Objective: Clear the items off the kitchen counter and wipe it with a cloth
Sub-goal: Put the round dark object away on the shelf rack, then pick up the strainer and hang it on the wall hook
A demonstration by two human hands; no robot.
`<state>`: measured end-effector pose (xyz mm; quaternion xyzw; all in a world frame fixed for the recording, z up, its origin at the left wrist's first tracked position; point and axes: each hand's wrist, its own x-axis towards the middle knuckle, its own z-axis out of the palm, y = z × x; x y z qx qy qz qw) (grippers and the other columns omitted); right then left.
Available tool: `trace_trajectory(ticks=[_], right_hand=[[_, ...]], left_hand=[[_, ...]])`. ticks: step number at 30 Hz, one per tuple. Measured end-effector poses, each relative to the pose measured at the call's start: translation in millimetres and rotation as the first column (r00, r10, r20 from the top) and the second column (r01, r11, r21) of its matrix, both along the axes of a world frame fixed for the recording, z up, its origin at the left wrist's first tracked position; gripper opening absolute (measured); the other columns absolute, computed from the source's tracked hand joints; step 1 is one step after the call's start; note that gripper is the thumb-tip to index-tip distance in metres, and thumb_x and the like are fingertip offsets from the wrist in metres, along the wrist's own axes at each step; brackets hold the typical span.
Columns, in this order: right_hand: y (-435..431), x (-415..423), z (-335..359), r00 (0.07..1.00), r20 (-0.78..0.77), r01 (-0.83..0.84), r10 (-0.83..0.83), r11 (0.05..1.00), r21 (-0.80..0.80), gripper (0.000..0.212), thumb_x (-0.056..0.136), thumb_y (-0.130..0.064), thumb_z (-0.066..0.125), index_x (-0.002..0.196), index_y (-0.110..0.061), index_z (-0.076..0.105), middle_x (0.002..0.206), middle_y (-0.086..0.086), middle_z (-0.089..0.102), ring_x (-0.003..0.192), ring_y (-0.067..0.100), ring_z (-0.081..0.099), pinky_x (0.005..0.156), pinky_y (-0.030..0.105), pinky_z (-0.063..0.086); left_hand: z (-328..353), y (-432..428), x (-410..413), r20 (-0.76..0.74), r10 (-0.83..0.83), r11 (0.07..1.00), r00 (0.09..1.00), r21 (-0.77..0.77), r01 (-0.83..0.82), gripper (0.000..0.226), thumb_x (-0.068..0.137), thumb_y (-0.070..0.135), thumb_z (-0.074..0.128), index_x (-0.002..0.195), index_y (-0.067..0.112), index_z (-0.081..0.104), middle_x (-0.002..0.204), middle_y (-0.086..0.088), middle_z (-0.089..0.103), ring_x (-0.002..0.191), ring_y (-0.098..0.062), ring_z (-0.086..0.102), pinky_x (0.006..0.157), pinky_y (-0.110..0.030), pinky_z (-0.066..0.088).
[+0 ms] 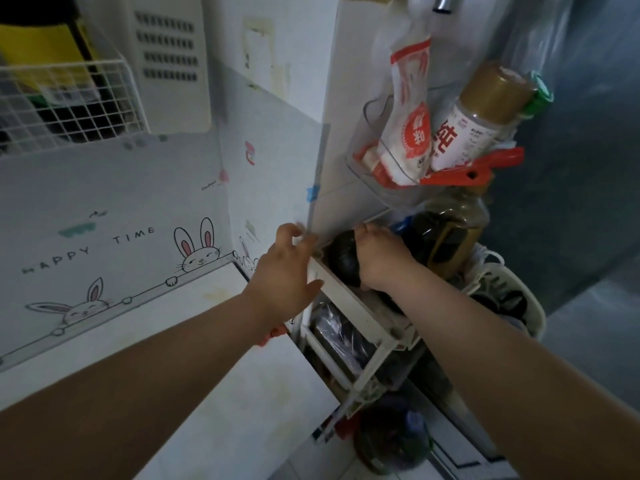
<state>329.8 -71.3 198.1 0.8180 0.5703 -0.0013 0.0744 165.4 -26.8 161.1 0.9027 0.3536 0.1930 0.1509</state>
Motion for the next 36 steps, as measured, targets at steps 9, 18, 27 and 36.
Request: trace_trajectory(ticks=[9,18,27,36], right_hand=[[1,-6,-16,0.991,-0.133,-0.008,-0.008,0.993,-0.118,0.059,0.088,-0.003,0.051,0.141,-0.008,0.028,0.142,0.017,0.032,0.126,0.033,0.042,0.104,0.042,0.04],[-17,-75,4,0.942,-0.143,-0.244,0.303,0.913,0.327,0.02,0.082,-0.005,0.059,0.102,-0.008,0.063,0.105,0.01,0.059,0.094,0.028,0.058,0.076,0.035,0.052],[2,-193,-78,0.736,-0.49,-0.46,0.468,0.876,0.146,0.033,0.087,-0.027,0.064,0.119,-0.018,0.059,0.115,0.004,0.061,0.105,0.024,0.057,0.084,0.034,0.047],[-40,-308,-189,0.655,-0.576,-0.707,0.49,0.667,-0.237,0.027,0.09,-0.03,0.06,0.112,-0.015,0.062,0.112,0.008,0.063,0.102,0.028,0.058,0.085,0.035,0.05]], left_hand=[[-7,1,-13,-0.021,-0.076,0.995,0.997,-0.063,0.074,0.074,0.083,0.029,0.068,0.144,0.013,0.031,0.15,-0.01,0.015,0.1,-0.02,0.058,0.085,-0.022,0.041],[-19,-11,-81,-0.04,0.046,0.982,0.998,-0.179,-0.052,0.063,0.084,0.029,0.067,0.14,0.019,0.041,0.148,-0.002,0.027,0.106,-0.023,0.057,0.097,-0.036,0.044],[-67,-44,-203,-0.128,0.331,0.875,0.935,-0.328,-0.355,0.05,0.086,0.027,0.066,0.133,0.022,0.05,0.13,-0.001,0.053,0.11,-0.016,0.055,0.091,-0.015,0.033],[-153,-107,-319,-0.352,0.571,0.476,0.742,-0.594,-0.648,0.037,0.085,0.028,0.066,0.121,0.022,0.06,0.115,0.002,0.063,0.097,-0.013,0.061,0.081,-0.023,0.047]])
